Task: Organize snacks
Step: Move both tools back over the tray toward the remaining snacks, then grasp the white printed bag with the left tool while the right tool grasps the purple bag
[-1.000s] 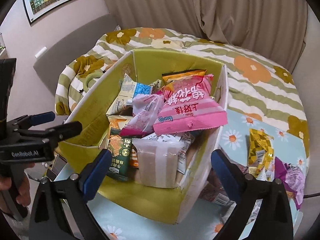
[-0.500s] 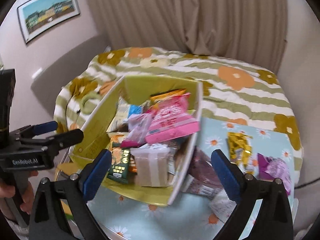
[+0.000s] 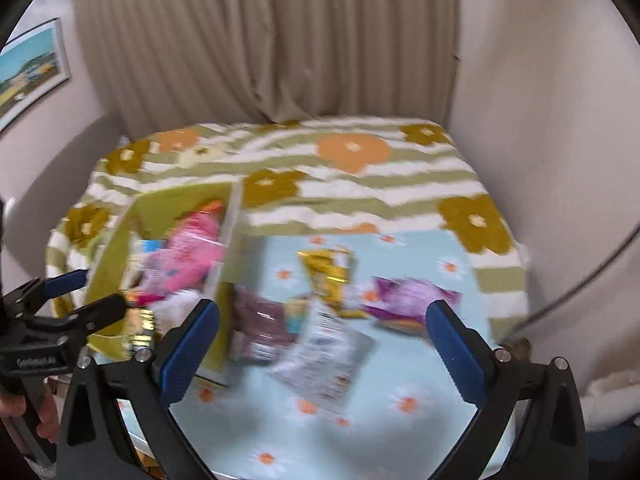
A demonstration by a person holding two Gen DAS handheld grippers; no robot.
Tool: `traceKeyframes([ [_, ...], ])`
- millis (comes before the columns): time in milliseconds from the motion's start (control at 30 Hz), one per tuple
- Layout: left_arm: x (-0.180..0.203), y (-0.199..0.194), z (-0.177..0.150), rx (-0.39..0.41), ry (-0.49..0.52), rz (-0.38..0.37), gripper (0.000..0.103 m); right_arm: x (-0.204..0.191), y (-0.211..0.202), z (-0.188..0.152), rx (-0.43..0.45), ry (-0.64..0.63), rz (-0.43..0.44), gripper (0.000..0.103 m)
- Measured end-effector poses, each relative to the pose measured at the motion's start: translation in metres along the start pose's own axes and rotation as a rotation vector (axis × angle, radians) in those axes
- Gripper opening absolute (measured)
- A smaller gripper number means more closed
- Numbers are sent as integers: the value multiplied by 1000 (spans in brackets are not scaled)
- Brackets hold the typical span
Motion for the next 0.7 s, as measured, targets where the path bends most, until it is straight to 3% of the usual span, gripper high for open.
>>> traceKeyframes([
  [167,43,21,-9,-17,14,2,102,48,6,-1,-20,0,-37,102],
  [500,121,85,-53,-80,84,132,102,121,69,-19,-145,98,111,102],
  [700,143,128,-85,-141,126,208,102,142,109,-39,-230,114,169,102],
])
Point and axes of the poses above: each gripper's, at about its wrist camera, not at the fingertips, and y roughly the way its jaws point, x to its right, z to its top, the point moved 6 cm from there along y, roughly the way its jaws point, and after that the axes turned 12 degrees about x, right-handed, at the moved point
